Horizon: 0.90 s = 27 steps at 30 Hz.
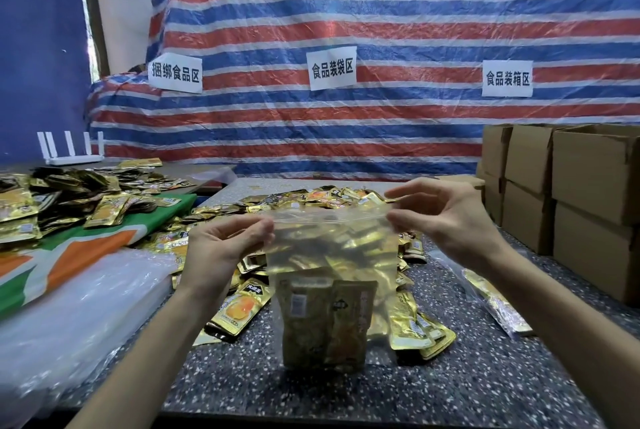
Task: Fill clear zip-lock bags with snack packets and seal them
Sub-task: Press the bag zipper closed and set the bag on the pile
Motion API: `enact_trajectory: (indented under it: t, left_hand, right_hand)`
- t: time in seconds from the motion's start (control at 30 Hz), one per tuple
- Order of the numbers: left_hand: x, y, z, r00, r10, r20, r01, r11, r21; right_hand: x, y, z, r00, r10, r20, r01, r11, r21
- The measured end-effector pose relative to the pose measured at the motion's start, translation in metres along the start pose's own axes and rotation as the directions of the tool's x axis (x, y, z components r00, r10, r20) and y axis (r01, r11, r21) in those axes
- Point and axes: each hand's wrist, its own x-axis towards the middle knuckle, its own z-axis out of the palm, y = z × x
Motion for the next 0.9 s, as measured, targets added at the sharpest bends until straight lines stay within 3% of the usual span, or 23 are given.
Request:
enact_trajectory:
  t: [0.2, 0.37, 0.43, 0.53, 0.67, 0.9]
  left_hand:
    - [0.000, -0.006, 0.008, 0.998, -0.063, -0.028, 0.064, 0.998, 0.021]
    - [-0.001, -0.006, 0.016, 0.998, 0.015, -0.054, -0.008, 0.992, 0.122]
    - [-0.004, -0.006, 0.020, 0.997, 0.051, -0.056, -0.042, 0.987, 0.155]
    - [-0.009, -0.003, 0.028, 0.996, 0.080, -0.025, -0.075, 0.984, 0.162]
    - [-0.013, 0.001, 0.033, 0.993, 0.119, 0.001, -0.117, 0.979, 0.165]
    - [-0.017, 0.002, 0.028, 0.990, 0.144, -0.004, -0.141, 0.972, 0.189]
  right_hand:
    - [0.000, 0.005, 0.010, 1.000, 0.002, -0.004, -0.002, 0.987, -0.158]
    - [0.002, -0.001, 0.019, 0.998, 0.061, 0.010, -0.055, 0.952, -0.302]
    - [0.003, -0.012, 0.027, 1.000, 0.007, 0.019, 0.002, 0.892, -0.452]
    - [0.013, -0.035, 0.051, 0.980, -0.101, 0.171, 0.185, 0.774, -0.605]
    - [0.034, -0.055, 0.078, 0.934, -0.004, 0.358, 0.235, 0.760, -0.606]
    - [0.040, -0.058, 0.091, 0.926, 0.003, 0.377, 0.231, 0.786, -0.573]
